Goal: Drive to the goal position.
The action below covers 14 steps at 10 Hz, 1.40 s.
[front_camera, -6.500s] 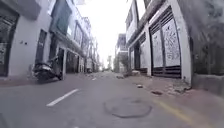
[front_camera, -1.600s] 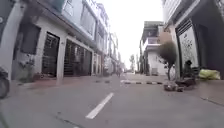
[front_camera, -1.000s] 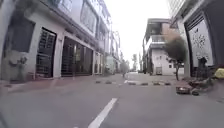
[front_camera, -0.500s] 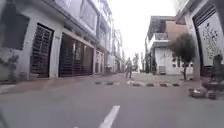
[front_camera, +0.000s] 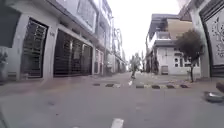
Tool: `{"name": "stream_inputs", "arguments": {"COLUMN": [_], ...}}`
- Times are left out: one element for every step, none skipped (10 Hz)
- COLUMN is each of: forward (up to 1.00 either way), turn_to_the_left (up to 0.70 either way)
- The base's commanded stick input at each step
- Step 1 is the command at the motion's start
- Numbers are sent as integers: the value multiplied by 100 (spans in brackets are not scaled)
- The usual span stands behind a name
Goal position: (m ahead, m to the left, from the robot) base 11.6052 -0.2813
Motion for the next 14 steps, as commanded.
{"name": "stream_inputs", "arguments": {"forward": [100,100,100,100,100,100,100,100,100,100,100,100,100,100], "turn_to_the_left": [-40,-40,-19,0,0,0,0,0,0,0,0,5,26,40]}}
